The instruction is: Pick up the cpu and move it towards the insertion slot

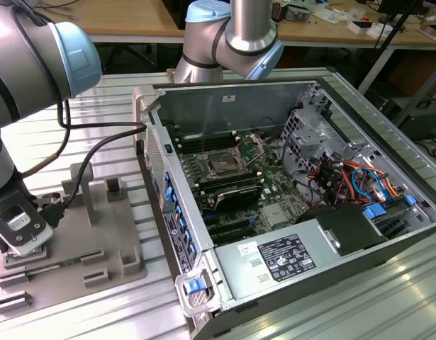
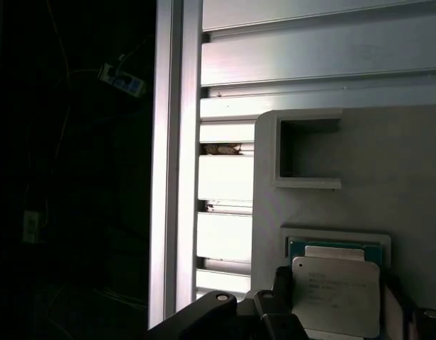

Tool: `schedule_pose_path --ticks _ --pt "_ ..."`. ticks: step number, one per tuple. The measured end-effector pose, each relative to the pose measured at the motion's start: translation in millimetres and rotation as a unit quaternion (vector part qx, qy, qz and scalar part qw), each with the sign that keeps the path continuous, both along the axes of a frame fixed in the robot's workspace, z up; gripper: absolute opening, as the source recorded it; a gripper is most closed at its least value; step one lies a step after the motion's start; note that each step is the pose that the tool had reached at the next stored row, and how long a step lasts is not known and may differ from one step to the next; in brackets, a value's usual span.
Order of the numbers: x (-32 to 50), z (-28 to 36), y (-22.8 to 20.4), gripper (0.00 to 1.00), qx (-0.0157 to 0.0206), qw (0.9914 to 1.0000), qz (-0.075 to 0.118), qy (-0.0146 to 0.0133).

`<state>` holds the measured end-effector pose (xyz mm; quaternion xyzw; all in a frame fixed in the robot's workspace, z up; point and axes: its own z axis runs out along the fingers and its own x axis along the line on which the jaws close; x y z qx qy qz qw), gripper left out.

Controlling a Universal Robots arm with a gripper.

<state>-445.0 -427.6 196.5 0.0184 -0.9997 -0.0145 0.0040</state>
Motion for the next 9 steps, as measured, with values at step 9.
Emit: schedule_pose_path --ticks 9 --pt "0.0 0.0 0.0 0.55 0.0027 1.00000 0.000 0.0004"
